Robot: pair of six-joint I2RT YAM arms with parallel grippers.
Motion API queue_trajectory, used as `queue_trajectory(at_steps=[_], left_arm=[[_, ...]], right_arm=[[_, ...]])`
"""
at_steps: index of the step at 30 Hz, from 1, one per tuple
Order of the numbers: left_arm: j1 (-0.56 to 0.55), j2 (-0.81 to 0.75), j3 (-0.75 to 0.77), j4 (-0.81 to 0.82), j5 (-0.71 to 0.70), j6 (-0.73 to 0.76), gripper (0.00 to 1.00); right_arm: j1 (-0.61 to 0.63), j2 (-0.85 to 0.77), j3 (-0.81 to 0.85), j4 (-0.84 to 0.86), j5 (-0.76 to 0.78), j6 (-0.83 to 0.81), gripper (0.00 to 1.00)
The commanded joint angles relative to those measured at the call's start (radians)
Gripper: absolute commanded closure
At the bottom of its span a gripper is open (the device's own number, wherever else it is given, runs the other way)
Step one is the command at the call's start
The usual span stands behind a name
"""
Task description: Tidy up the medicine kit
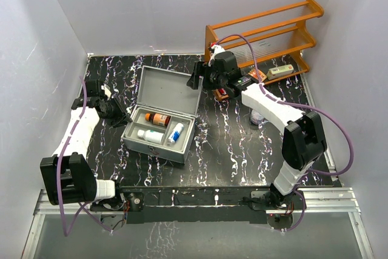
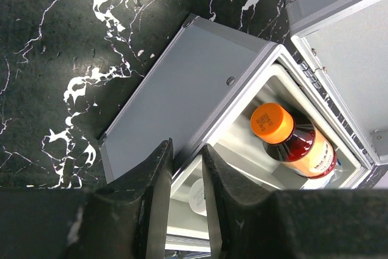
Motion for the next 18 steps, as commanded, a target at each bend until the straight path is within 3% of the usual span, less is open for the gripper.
queue_trajectory(at_steps=[1, 5, 12, 18], left_arm=[[0.005, 0.0, -0.006, 0.0, 0.048, 0.017, 0.77], [0.005, 0.003, -0.018, 0.012, 0.079, 0.01, 0.79], [0.005, 0.013, -0.017, 0.009, 0.082, 0.012, 0.8], [0.005, 0.027, -0.003, 0.007, 0.09, 0.022, 0.8]], right_arm=[[-0.002, 0.006, -0.004, 0.129, -0.041, 0.001, 0.21], [-0.004, 0.018, 0.001, 0.139, -0.051, 0.001, 0.2], [-0.004, 0.027, 0.018, 0.052, 0.156, 0.013, 0.17], [-0.004, 0.073, 0.024, 0.14, -0.038, -0.016, 0.12]])
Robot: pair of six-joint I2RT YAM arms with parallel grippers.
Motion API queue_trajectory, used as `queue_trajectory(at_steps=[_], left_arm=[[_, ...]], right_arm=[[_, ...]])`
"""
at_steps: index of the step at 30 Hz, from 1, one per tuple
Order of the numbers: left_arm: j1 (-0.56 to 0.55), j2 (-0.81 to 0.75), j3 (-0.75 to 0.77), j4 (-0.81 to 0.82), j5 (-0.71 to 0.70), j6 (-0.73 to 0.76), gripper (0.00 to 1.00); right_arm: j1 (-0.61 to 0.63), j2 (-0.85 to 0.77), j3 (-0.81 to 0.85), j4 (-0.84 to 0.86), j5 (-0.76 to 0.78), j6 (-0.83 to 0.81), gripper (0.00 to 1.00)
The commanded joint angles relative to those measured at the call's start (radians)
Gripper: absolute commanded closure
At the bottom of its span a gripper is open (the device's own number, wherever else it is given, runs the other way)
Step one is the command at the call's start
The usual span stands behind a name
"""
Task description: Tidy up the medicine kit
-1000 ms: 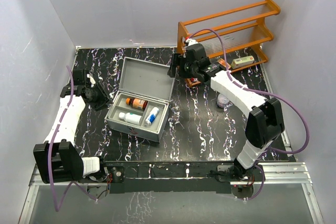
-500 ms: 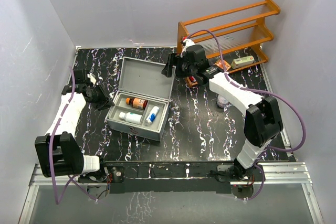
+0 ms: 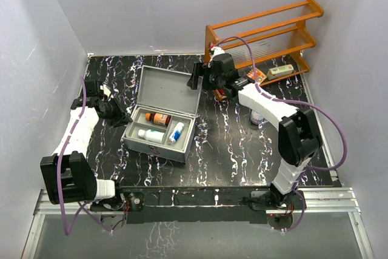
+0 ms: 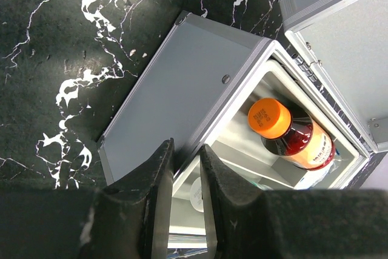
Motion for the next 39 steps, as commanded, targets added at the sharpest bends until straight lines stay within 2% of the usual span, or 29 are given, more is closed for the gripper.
queue_trajectory(at_steps=[1, 10, 20, 24, 30, 36, 39], left_arm=[[-0.003, 0.021, 0.003, -0.003, 0.041, -0.004, 0.8], [-0.003, 0.026, 0.008, 0.012, 0.076, -0.015, 0.82], [-0.003, 0.019, -0.012, 0.065, 0.147, -0.068, 0.82], [-0.003, 0.028, 0.006, 0.065, 0.153, -0.079, 0.77], [-0.003, 0.032, 0.1, -0.057, -0.023, -0.064, 0.59], [-0.002, -0.016, 0.179, -0.16, -0.2, -0.057, 0.58], [-0.002, -0.062, 0.215, -0.185, -0.291, -0.058, 0.62]], right_arm=[[0.003, 0.036, 0.036, 0.115, -0.149, -0.023, 0.12], [0.002, 0.011, 0.005, 0.259, -0.359, -0.067, 0.14], [0.005, -0.114, -0.036, 0.248, -0.501, -0.193, 0.11], [0.012, -0.149, -0.034, 0.215, -0.525, -0.235, 0.05], [0.062, -0.177, -0.022, 0.115, -0.524, -0.301, 0.02], [0.111, -0.223, -0.043, 0.069, -0.47, -0.316, 0.02], [0.148, -0.23, -0.019, -0.004, -0.424, -0.371, 0.02]])
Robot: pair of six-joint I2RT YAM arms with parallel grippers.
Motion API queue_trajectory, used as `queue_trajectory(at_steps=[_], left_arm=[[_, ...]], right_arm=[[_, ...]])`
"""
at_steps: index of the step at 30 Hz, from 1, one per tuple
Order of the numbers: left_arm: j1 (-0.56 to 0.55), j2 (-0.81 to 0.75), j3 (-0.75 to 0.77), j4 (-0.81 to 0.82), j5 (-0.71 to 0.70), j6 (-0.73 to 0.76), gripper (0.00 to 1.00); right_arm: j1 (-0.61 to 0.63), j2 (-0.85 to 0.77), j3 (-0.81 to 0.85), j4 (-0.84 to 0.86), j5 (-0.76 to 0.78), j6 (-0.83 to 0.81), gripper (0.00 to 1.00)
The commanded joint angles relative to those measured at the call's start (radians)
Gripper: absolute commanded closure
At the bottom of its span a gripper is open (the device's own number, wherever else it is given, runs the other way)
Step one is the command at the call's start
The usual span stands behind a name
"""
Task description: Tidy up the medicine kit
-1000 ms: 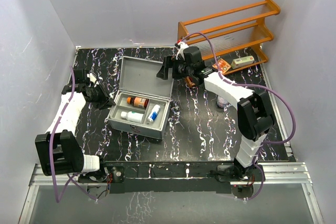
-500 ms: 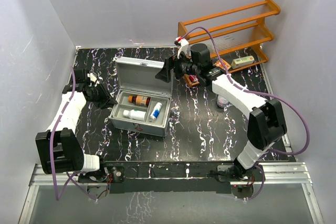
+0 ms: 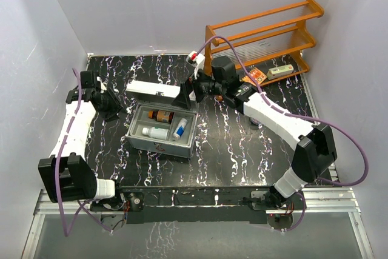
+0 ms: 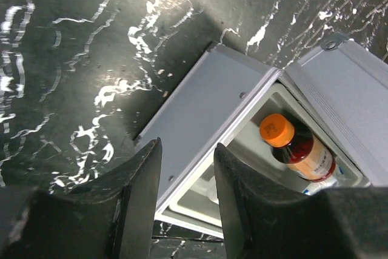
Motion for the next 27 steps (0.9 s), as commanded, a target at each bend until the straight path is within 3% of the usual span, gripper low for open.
queue_trajectory(at_steps=[1, 7, 13, 17, 22, 27], left_arm=[[-0.001, -0.099, 0.084, -0.097, -0.179, 0.002, 0.62], [-0.001, -0.08, 0.198, -0.131, -0.248, 0.031, 0.57], [-0.001, -0.043, 0.235, -0.086, -0.101, 0.039, 0.5], [-0.001, -0.039, 0.17, -0.035, 0.075, 0.043, 0.45], [-0.001, -0.069, 0.04, -0.003, 0.198, 0.056, 0.35], [-0.002, -0.083, -0.054, -0.008, 0.294, 0.062, 0.36]], right_arm=[[0.059, -0.066, 0.048, -0.109, 0.07, -0.098, 0.02], [0.161, -0.104, 0.068, -0.274, 0.111, -0.139, 0.02], [0.196, -0.2, 0.021, -0.272, 0.135, -0.075, 0.02], [0.196, -0.255, -0.075, -0.166, 0.35, 0.108, 0.02], [0.196, -0.224, -0.129, -0.194, 0.574, 0.394, 0.07], [0.195, -0.181, -0.162, -0.247, 0.629, 0.541, 0.22]])
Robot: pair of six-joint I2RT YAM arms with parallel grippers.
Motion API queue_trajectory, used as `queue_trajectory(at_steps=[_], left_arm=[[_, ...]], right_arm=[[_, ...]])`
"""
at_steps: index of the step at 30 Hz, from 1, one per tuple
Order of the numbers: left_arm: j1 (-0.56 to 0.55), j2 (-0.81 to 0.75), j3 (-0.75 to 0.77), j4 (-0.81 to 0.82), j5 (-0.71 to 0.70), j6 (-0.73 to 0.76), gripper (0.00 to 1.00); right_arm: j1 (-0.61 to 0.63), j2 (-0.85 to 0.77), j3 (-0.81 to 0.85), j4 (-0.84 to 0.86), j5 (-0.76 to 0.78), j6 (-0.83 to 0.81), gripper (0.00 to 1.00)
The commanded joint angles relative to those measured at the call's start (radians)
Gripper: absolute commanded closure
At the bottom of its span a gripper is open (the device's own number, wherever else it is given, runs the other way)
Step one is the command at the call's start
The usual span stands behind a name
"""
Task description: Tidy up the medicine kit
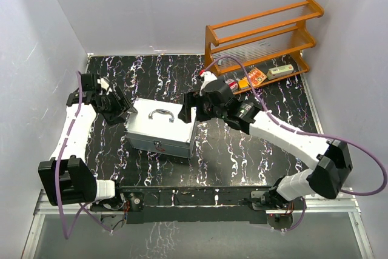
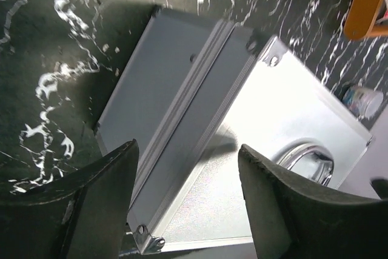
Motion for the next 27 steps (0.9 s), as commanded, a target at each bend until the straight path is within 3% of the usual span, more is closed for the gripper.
queue_trajectory(at_steps=[1, 8, 11, 15, 27], left_arm=[[-0.002, -0.044, -0.06, -0.01, 0.15, 0.011, 0.38], [-0.001, -0.028, -0.091, -0.046, 0.174, 0.012, 0.6], [-0.001, -0.032, -0.108, -0.039, 0.189, -0.004, 0.69], [-0.002, -0.042, -0.159, -0.01, 0.238, -0.037, 0.77], [-0.002, -0.088, -0.319, 0.047, 0.356, -0.084, 0.79]], right_arm=[[-0.003, 0.03, -0.022, -0.029, 0.123, 0.205, 0.23], [-0.004, 0.084, -0.042, -0.01, 0.106, 0.239, 0.36], [-0.013, 0.124, -0.029, 0.0, 0.087, 0.235, 0.51], [-0.042, 0.165, -0.008, 0.021, 0.078, 0.196, 0.61], [-0.153, 0.351, 0.117, 0.184, -0.1, -0.055, 0.7]])
